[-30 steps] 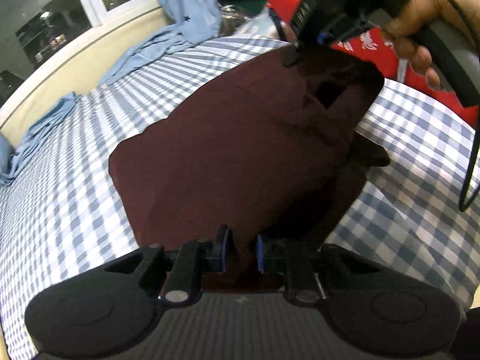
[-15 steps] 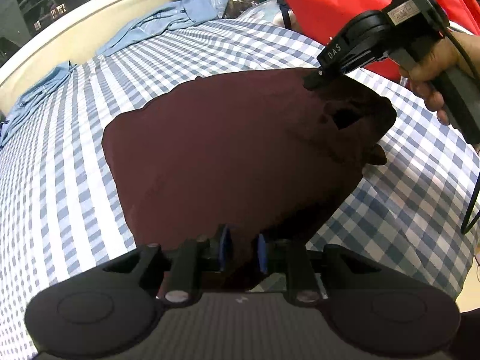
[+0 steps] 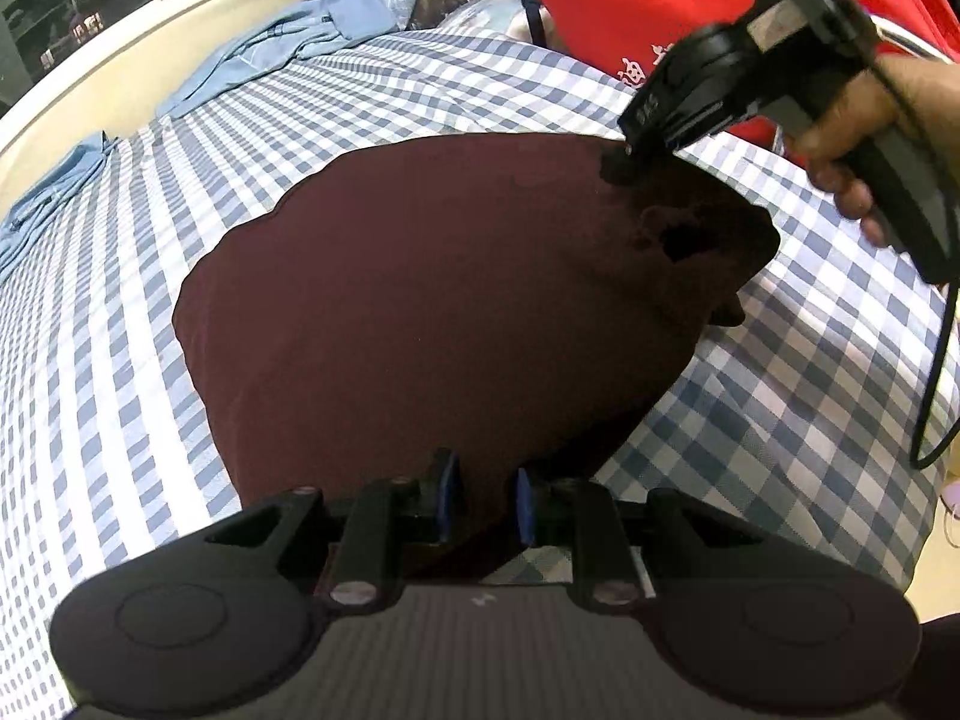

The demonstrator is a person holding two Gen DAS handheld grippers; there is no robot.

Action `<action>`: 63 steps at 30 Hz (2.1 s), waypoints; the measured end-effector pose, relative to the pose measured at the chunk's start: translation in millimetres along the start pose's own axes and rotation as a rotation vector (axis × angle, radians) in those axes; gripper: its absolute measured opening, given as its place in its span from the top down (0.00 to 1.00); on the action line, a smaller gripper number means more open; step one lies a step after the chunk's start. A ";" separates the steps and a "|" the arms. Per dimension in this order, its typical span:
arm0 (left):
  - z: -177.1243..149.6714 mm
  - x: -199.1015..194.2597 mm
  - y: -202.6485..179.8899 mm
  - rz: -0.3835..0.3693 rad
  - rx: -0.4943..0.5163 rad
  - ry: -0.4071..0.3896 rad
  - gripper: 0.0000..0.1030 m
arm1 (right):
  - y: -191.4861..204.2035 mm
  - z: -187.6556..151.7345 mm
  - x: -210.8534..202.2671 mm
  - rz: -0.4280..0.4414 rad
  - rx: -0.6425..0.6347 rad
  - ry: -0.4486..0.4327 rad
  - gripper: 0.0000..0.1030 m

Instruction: Fold small clothes

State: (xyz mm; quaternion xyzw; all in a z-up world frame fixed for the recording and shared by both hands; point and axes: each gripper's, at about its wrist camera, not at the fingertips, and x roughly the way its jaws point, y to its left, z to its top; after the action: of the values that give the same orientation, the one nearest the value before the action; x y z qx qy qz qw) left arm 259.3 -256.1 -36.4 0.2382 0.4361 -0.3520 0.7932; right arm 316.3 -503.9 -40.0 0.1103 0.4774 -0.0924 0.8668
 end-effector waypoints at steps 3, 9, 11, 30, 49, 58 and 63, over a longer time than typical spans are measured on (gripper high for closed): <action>4.3 0.9 5.8 -0.013 -0.035 0.024 0.78 | 2.3 -0.7 4.7 0.002 0.008 0.011 0.95; 7.2 2.9 6.4 -0.010 -0.051 0.040 0.78 | 1.5 -2.3 5.0 0.007 0.024 0.012 0.95; 7.5 3.2 5.1 -0.006 -0.044 0.042 0.78 | 1.7 -2.6 4.2 0.007 0.021 0.010 0.95; 7.3 2.7 8.4 -0.007 -0.071 0.044 0.75 | 3.5 -6.7 5.7 -0.009 0.017 0.014 0.83; -21.0 -7.7 111.3 0.035 -0.575 0.107 0.13 | 22.2 -43.2 8.2 -0.004 -0.051 0.068 0.04; -34.7 16.7 103.4 0.062 -0.587 0.190 0.10 | 3.7 -59.8 32.8 -0.031 0.080 0.179 0.01; -36.5 22.2 104.8 0.054 -0.633 0.213 0.07 | 2.7 -64.7 38.6 -0.031 0.081 0.188 0.01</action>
State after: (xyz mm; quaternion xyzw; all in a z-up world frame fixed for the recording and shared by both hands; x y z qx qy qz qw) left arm 328.8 -171.9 -66.5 0.0270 0.5978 -0.1510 0.7868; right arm 285.1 -485.3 -106.0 0.1458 0.5541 -0.1143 0.8116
